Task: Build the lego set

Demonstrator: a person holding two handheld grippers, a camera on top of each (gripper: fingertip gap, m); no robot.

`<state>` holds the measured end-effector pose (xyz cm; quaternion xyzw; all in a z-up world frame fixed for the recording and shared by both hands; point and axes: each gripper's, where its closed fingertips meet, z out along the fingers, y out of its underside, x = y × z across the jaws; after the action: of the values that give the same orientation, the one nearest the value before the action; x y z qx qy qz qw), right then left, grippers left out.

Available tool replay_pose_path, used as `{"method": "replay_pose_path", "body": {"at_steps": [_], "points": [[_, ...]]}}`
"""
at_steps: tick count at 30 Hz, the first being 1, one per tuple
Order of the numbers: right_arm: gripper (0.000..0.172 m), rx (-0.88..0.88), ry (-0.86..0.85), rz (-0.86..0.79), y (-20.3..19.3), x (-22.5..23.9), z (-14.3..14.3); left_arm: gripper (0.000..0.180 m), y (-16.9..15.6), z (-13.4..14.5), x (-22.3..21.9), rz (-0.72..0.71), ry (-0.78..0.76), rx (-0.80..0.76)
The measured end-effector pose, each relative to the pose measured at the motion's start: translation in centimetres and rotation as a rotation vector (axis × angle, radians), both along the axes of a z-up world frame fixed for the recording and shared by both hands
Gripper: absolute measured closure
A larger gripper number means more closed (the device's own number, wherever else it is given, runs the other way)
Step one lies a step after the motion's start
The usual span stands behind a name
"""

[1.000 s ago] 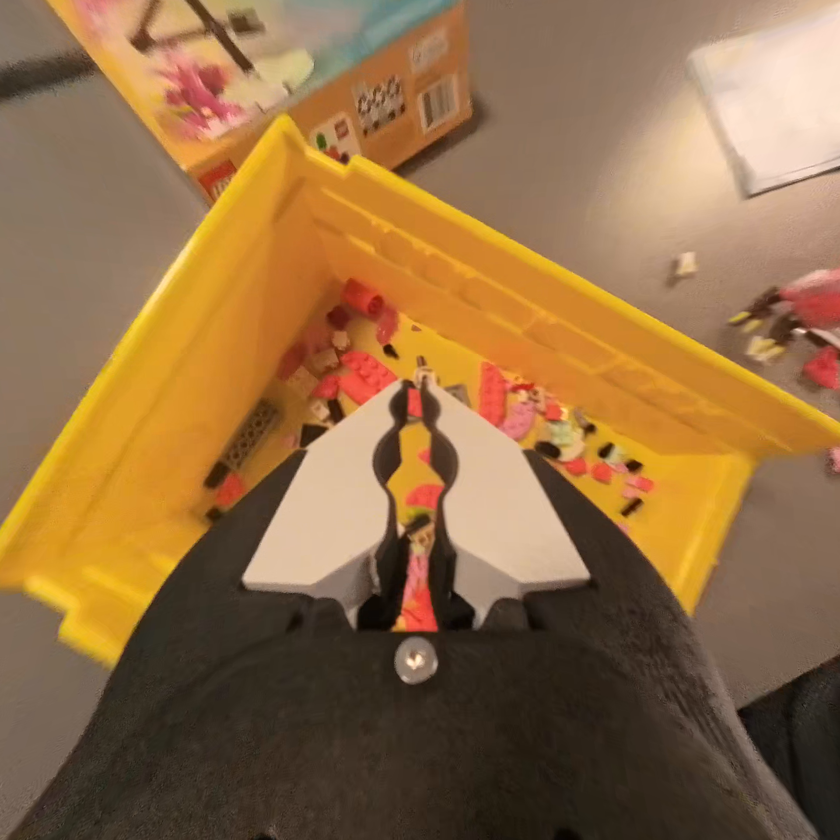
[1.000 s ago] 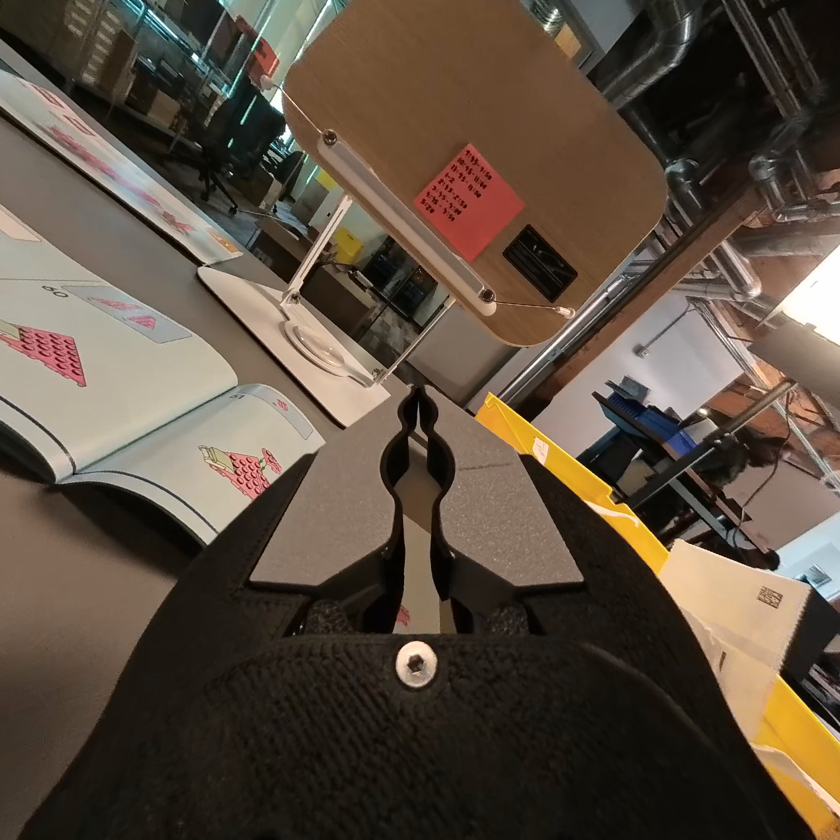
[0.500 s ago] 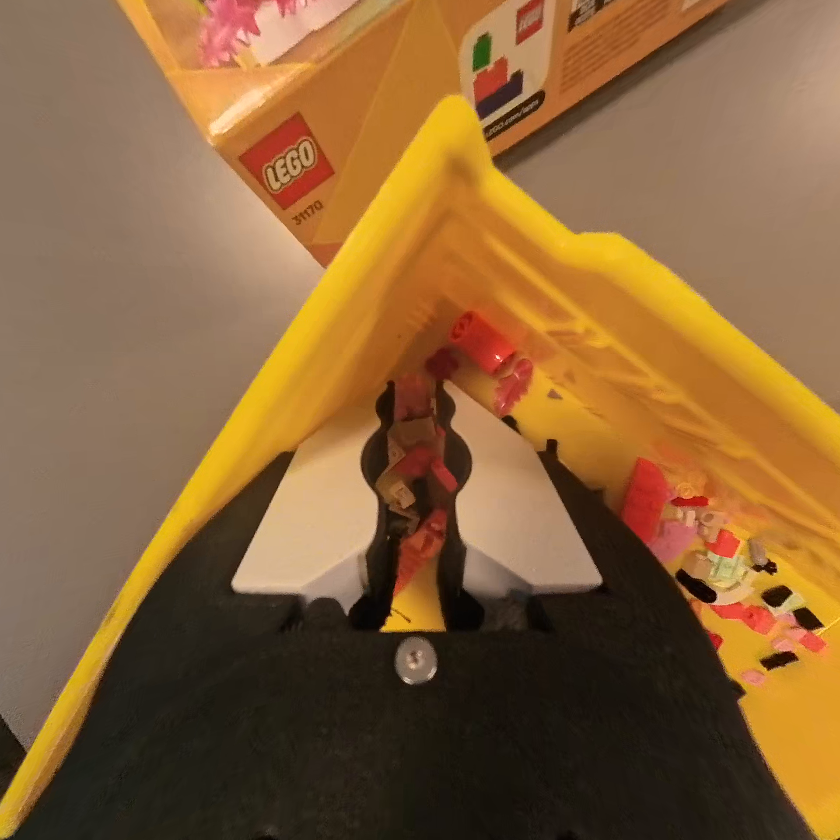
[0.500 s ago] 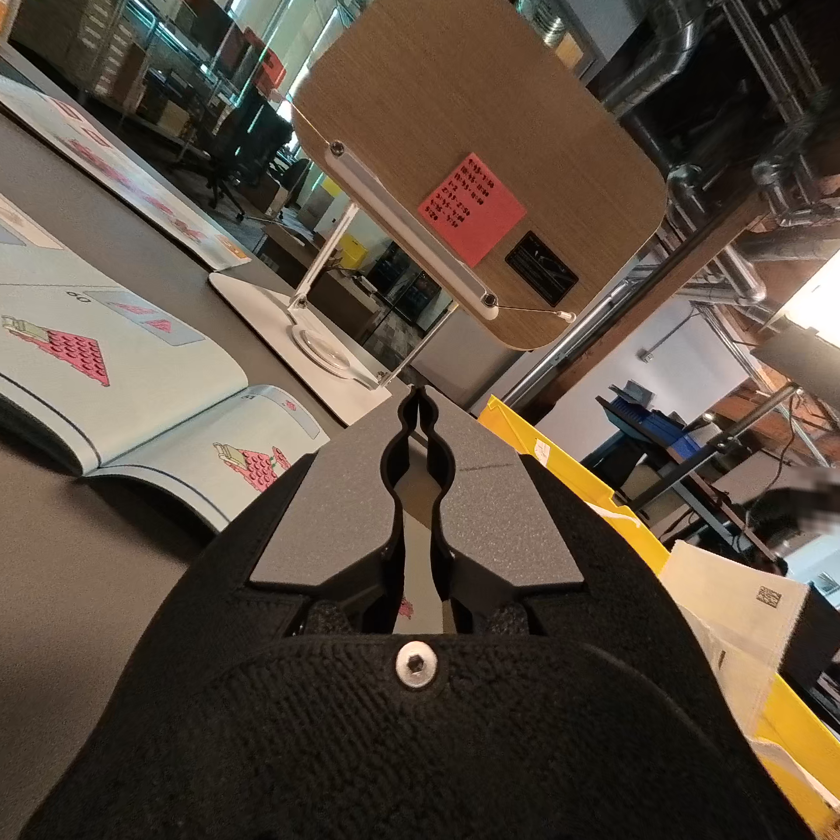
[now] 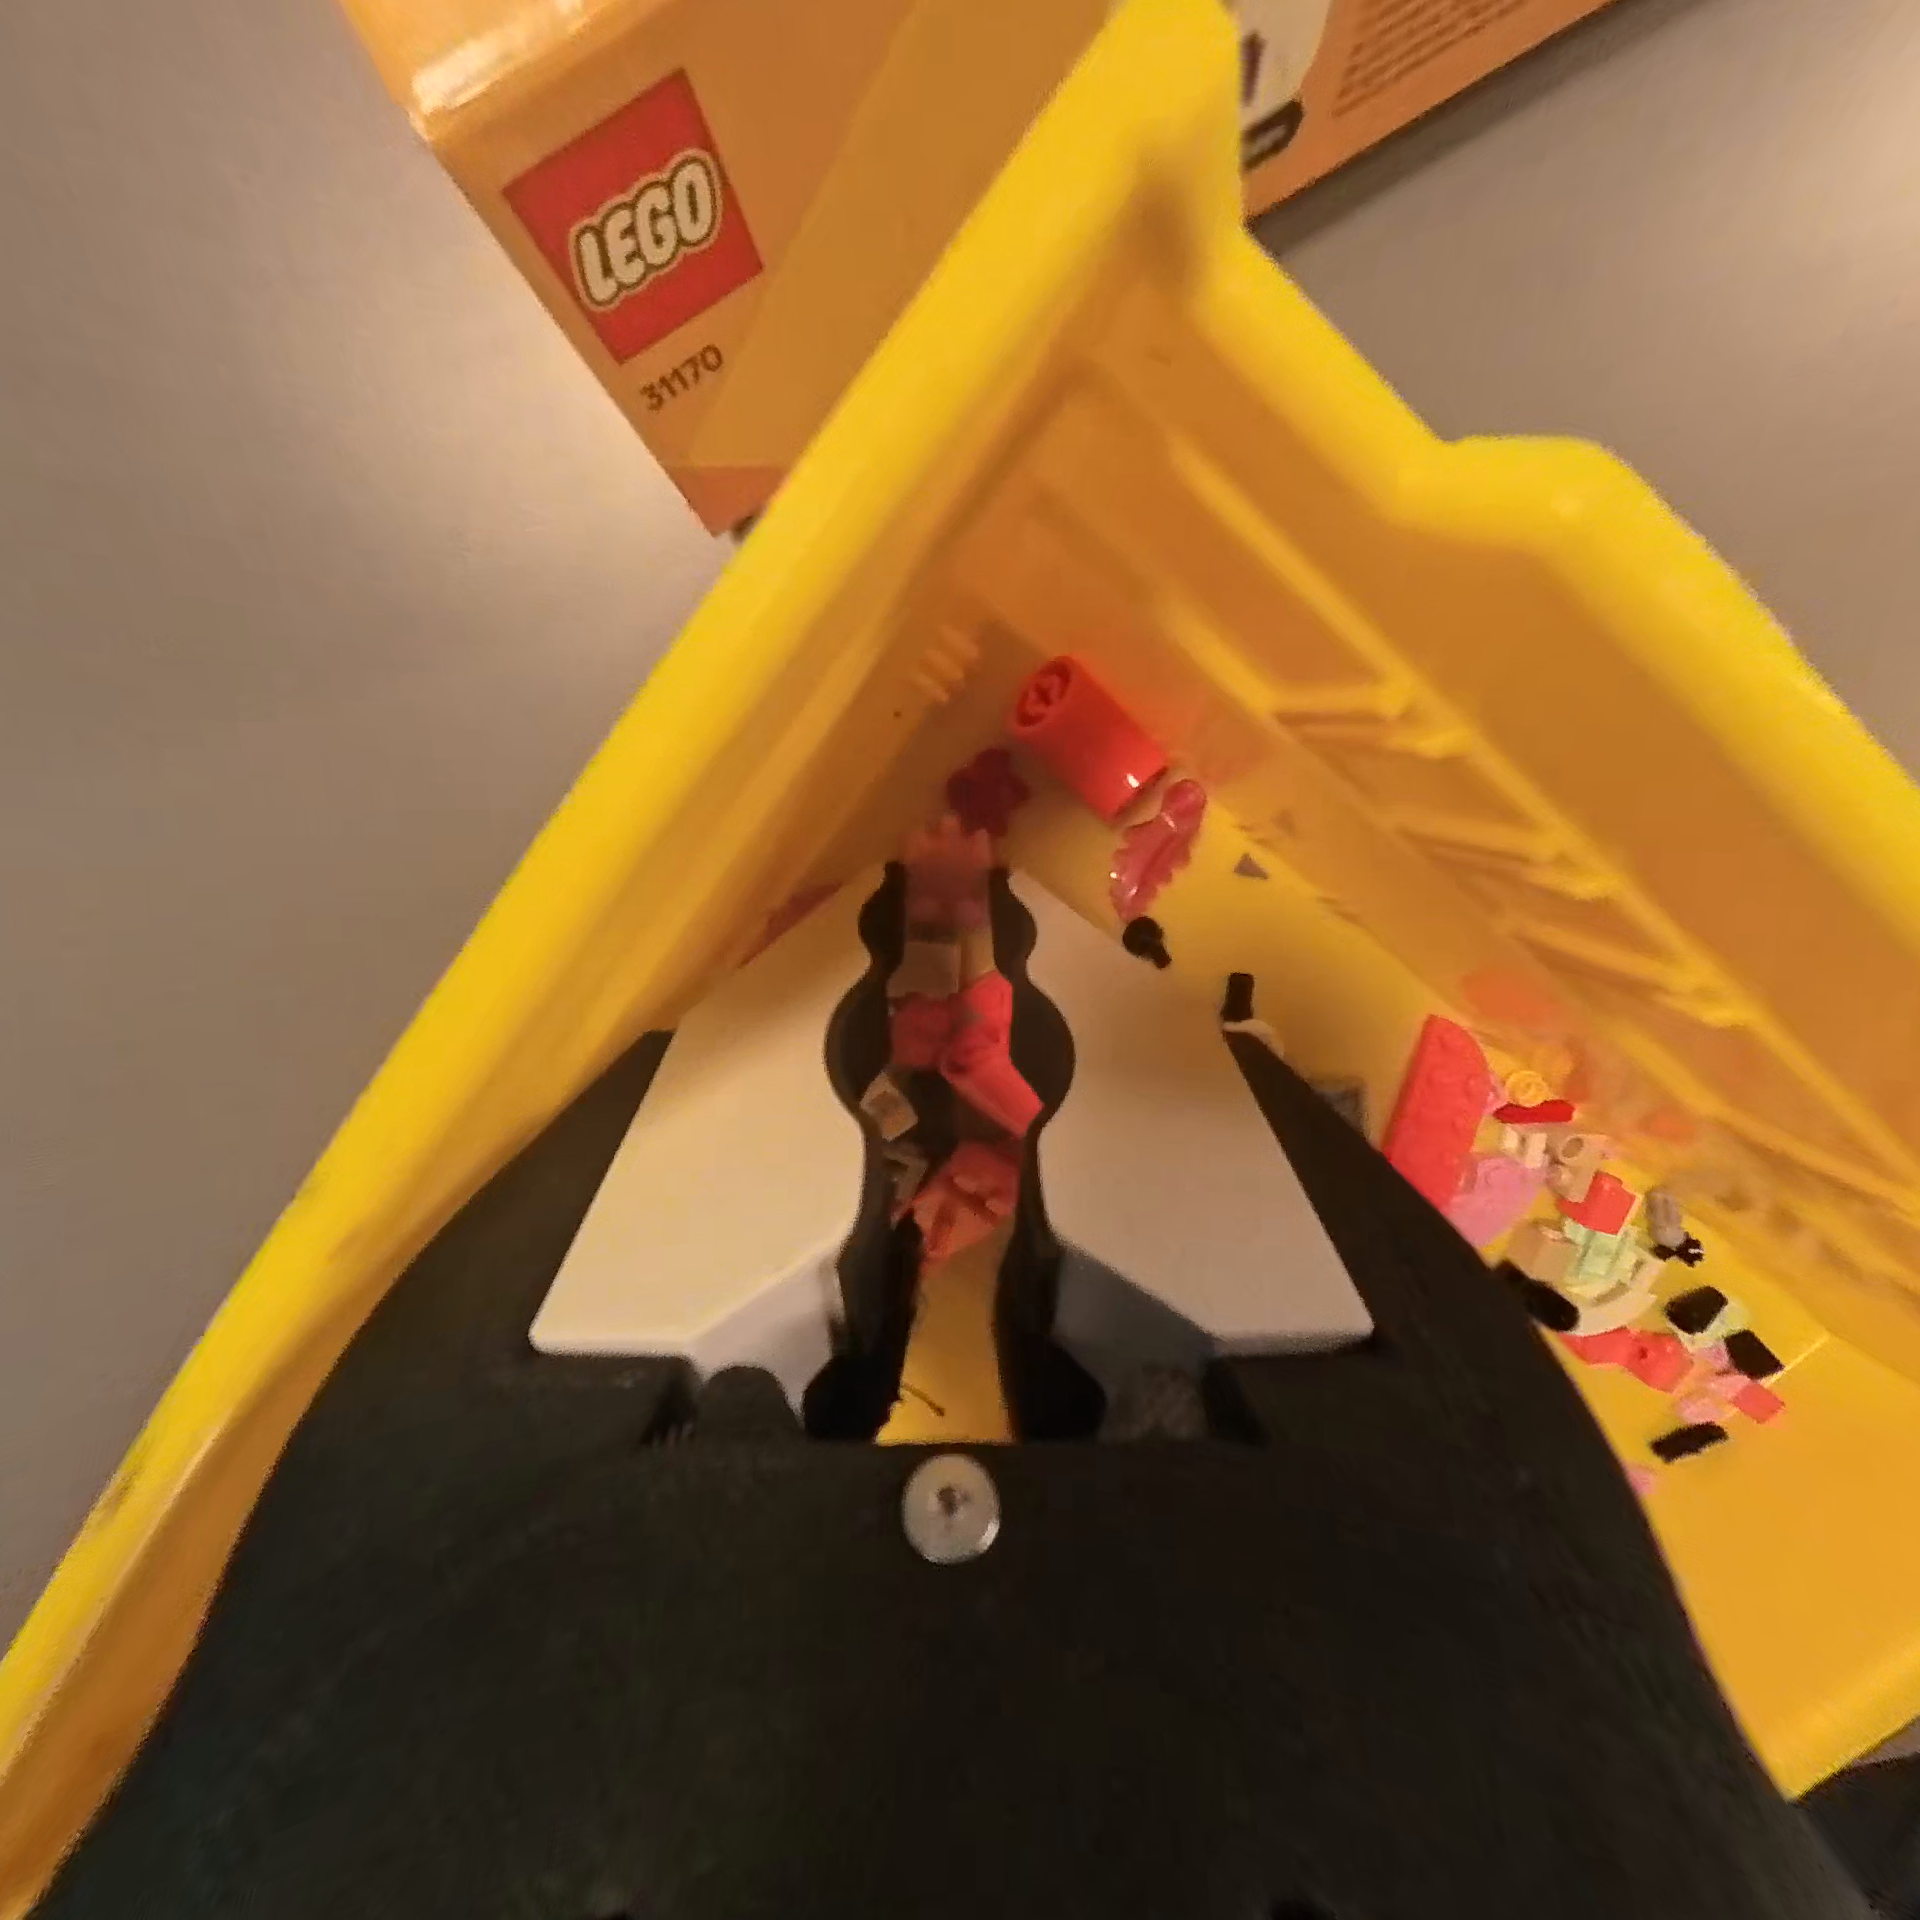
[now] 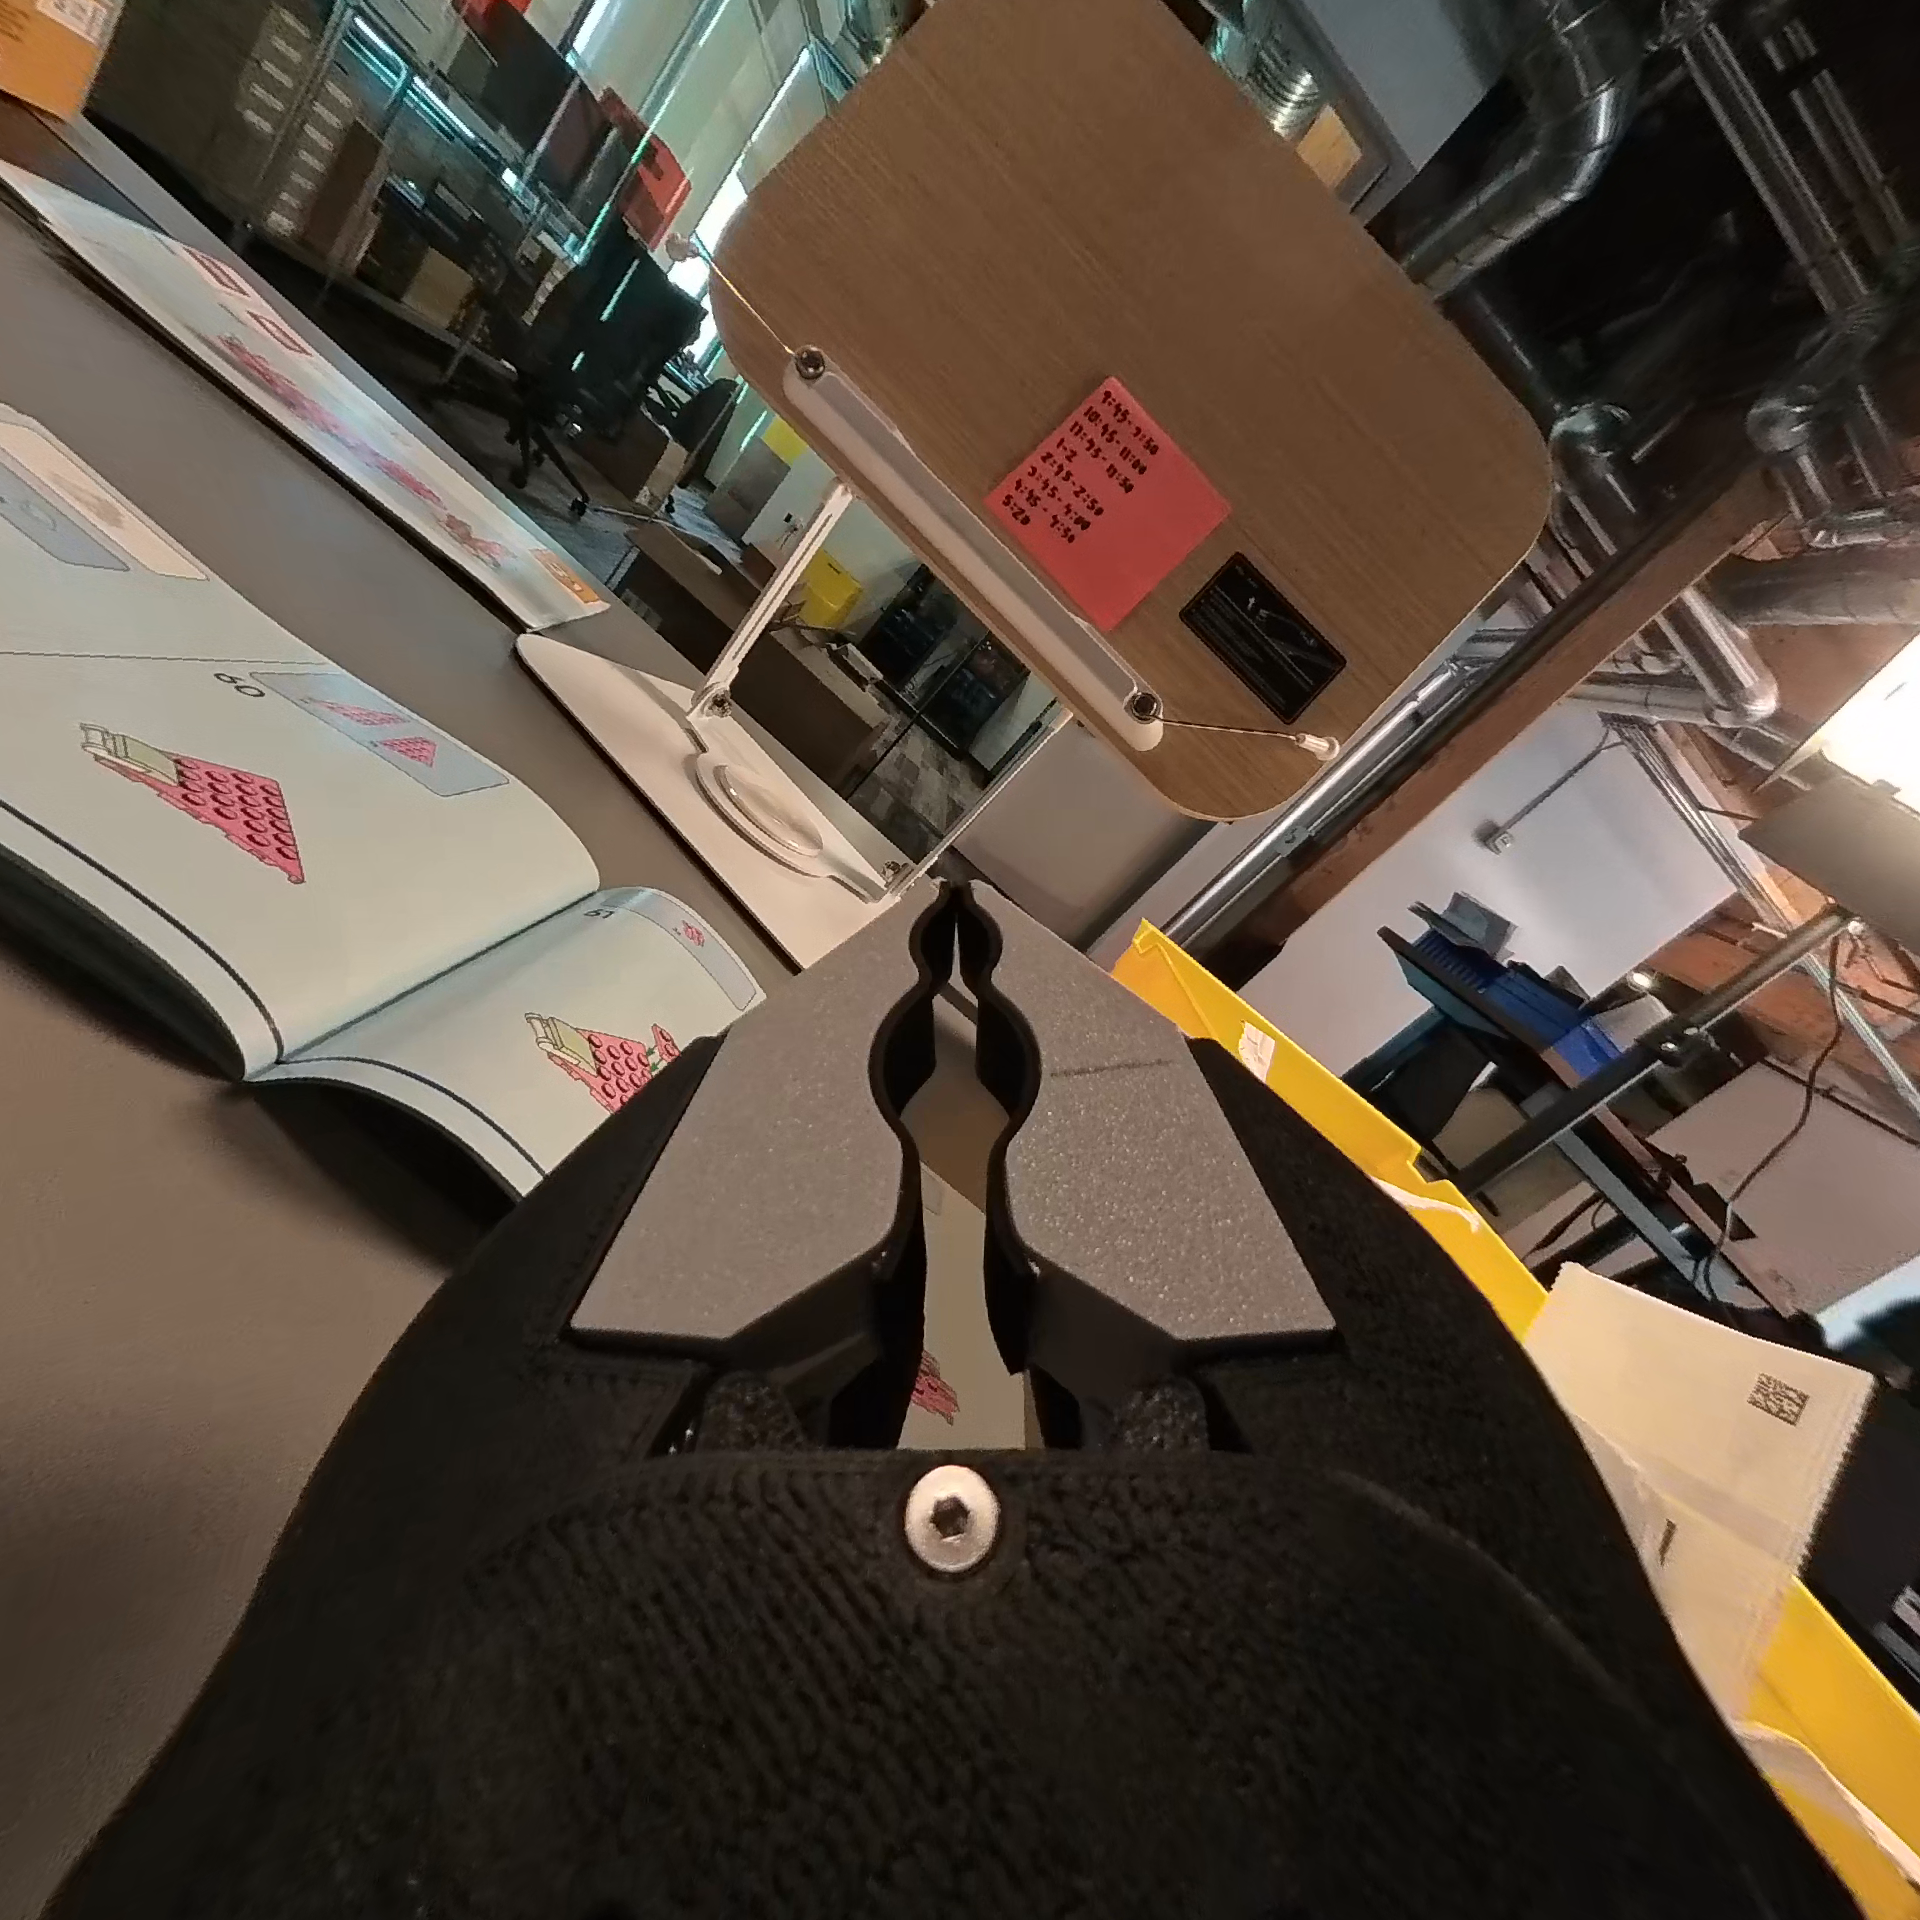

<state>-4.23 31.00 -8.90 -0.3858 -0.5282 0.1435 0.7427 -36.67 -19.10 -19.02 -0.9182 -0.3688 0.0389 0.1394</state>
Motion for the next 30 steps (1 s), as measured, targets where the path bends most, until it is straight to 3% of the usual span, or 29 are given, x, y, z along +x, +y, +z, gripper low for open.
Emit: {"method": "replay_pose_path", "body": {"at_steps": [3, 7, 11, 14, 17, 21, 25, 30], "points": [[0.172, -0.004, 0.008, 0.002, 0.0, 0.1, 0.1, 0.165, -0.1, 0.6, 0.5, -0.012, -0.005, -0.006], [0.172, -0.021, 0.03, 0.015, 0.0, 0.1, 0.4, 0.166, 2.0, 8.4, 2.5, -0.02, 0.143, 0.271], [0.172, -0.054, 0.058, 0.051, -0.1, -0.2, 0.6, 0.166, 5.9, 17.1, 12.2, -0.2, 0.268, 0.556], [0.172, -0.077, 0.073, 0.096, -0.6, -0.4, 0.8, 0.166, 10.0, 19.2, 22.3, -0.407, 0.249, 0.712], [0.172, -0.092, 0.084, 0.149, -1.3, -0.5, 0.9, 0.166, 14.8, 17.6, 32.5, -0.606, 0.09, 0.822], [0.172, -0.12, 0.104, 0.216, -2.0, -0.5, 1.2, 0.166, 21.5, 11.6, 39.2, -0.703, -0.012, 0.783], [0.172, -0.138, 0.111, 0.277, -2.6, -0.7, 1.3, 0.165, 27.9, 6.2, 40.7, -0.756, 0.055, 0.638], [0.172, -0.131, 0.096, 0.351, -3.8, -0.8, 1.2, 0.165, 33.3, 2.3, 39.2, -0.796, 0.094, 0.431]]}}
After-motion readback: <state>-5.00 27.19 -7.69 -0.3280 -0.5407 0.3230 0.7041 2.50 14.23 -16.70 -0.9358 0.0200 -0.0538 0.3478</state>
